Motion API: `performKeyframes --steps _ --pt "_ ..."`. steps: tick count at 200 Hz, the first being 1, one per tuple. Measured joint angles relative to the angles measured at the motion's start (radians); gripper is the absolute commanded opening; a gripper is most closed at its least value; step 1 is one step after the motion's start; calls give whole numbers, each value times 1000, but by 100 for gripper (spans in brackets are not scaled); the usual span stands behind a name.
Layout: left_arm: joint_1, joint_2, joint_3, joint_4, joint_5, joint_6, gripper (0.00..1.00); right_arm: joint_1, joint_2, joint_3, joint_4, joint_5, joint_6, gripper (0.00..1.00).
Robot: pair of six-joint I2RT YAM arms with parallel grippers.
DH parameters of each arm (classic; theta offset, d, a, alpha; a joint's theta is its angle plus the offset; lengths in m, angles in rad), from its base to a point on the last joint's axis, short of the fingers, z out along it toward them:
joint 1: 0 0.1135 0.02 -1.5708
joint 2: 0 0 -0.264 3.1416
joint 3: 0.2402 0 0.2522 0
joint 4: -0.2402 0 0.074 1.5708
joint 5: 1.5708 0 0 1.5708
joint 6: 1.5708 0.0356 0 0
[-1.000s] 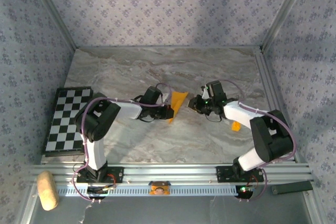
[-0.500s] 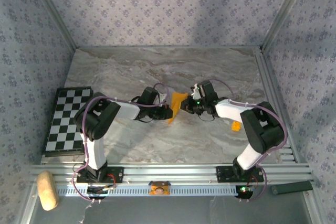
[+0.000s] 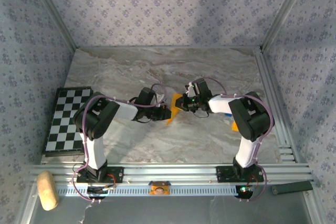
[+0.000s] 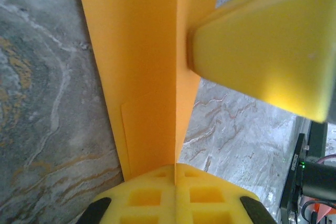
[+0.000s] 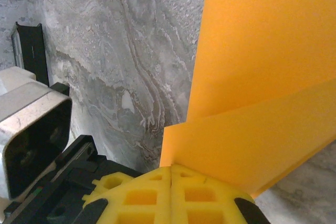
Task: Fold a paper plane with a square sheet of paper (pick it up from the middle)
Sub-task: Fold the wing for the fifth time at the center of the table.
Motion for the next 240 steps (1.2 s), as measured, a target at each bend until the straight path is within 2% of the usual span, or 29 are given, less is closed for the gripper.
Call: performKeyframes --steps 240 --pt "15 18 -14 51 41 -53 0 -41 87 16 71 -56 21 6"
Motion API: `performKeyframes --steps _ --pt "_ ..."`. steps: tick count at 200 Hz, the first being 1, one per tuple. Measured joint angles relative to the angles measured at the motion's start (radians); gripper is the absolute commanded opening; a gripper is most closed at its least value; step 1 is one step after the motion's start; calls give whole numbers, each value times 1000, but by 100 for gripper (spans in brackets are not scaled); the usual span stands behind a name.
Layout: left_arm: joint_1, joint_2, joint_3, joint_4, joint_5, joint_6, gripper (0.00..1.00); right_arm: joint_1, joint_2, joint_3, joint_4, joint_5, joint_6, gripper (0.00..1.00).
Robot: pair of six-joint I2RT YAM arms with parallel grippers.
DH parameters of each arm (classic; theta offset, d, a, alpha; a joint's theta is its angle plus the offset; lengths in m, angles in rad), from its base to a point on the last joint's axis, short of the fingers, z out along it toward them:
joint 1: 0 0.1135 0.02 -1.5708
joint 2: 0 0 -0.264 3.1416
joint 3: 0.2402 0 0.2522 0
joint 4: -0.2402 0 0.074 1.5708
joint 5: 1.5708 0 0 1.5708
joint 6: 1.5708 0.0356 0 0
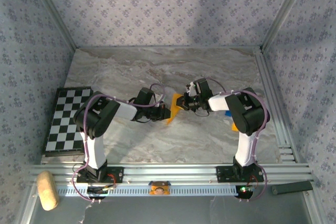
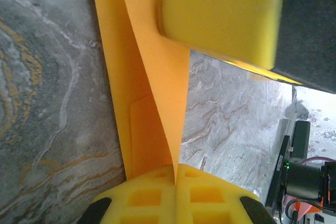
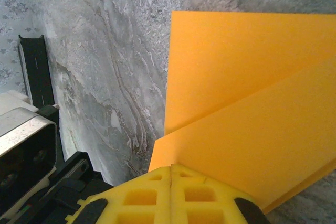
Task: Fold a paper plane with a square sheet of paper (pick it up from the middle)
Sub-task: Fold the wing for the fifth time at the center of the table.
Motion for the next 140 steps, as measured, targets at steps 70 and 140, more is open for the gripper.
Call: performKeyframes --steps 70,140 --pt "0 0 -1 2 0 0 0 -1 36 27 -9 -8 4 7" --pt "1 -16 0 -14 11 -7 15 0 36 37 -42 0 3 5"
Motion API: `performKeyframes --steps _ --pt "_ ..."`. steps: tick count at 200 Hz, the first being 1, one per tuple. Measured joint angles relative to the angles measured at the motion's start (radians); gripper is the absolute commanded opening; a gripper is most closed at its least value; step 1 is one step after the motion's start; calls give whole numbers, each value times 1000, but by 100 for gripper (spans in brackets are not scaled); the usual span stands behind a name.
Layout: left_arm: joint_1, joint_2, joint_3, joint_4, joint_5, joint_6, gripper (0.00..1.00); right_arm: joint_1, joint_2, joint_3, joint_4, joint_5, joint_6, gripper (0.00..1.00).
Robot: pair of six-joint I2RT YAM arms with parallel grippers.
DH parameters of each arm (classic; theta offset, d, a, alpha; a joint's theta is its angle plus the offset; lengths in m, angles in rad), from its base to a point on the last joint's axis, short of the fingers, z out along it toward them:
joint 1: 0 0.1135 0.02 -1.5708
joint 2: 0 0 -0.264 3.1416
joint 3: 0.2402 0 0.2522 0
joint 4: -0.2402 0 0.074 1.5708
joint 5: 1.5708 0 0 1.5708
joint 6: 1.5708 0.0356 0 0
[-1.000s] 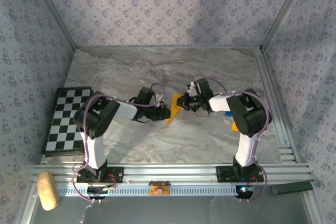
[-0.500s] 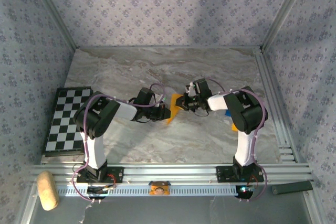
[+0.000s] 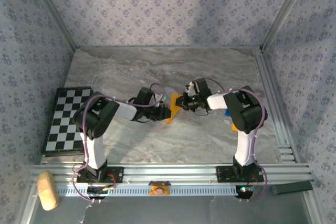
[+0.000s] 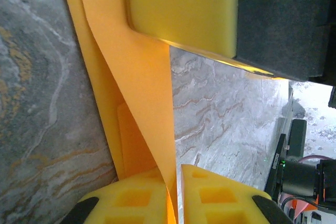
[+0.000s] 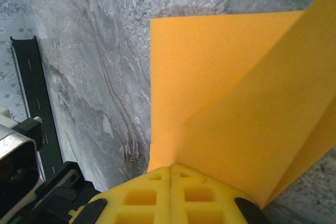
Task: Fold a paper plane with a square sheet of paper (pick it up from the middle)
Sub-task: Fold the wing for the fifth time at the center of the table.
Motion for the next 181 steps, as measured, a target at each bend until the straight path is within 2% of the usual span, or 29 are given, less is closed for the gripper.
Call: performKeyframes --steps 56,104,181 --pt "0 -39 1 -84 -9 -16 24 1 0 7 -18 4 -8 5" --pt "1 -41 2 -81 -15 -50 27 2 0 9 -23 5 -12 5" --pt "1 -43 30 -80 -31 -78 20 2 0 9 -23 5 -12 5"
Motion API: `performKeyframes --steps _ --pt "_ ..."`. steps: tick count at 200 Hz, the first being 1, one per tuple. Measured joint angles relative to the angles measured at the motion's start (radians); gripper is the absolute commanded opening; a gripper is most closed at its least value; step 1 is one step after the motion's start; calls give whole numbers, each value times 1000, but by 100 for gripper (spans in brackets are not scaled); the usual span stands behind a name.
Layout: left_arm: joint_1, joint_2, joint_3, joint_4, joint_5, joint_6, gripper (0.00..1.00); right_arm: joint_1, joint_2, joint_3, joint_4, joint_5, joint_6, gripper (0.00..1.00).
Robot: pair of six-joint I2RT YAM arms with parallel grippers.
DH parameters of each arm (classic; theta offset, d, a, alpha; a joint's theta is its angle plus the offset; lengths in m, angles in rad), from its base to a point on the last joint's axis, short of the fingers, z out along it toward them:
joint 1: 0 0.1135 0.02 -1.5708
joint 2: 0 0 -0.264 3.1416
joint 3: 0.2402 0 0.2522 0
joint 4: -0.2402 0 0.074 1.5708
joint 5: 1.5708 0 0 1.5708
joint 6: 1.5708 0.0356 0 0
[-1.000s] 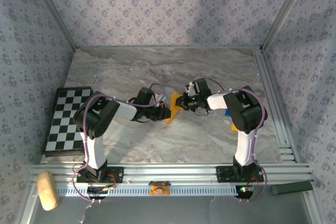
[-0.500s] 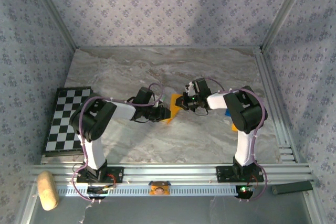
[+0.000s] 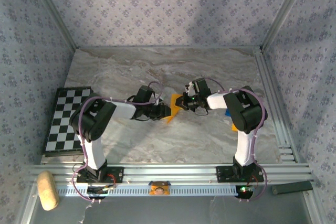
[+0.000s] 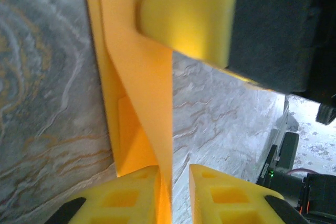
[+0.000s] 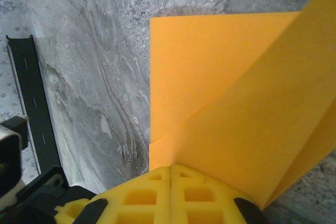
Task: Fold a paper plane with a square sheet of paper (pick it up from the middle)
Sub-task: Fold the wing for the fifth time at the center of the table.
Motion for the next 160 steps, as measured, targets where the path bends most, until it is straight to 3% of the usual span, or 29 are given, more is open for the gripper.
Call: performKeyframes --steps 82,160 --pt "1 0 10 -7 4 -1 0 0 0 1 -3 0 -7 4" --pt "7 28 4 0 33 4 0 0 0 5 -18 0 -7 4"
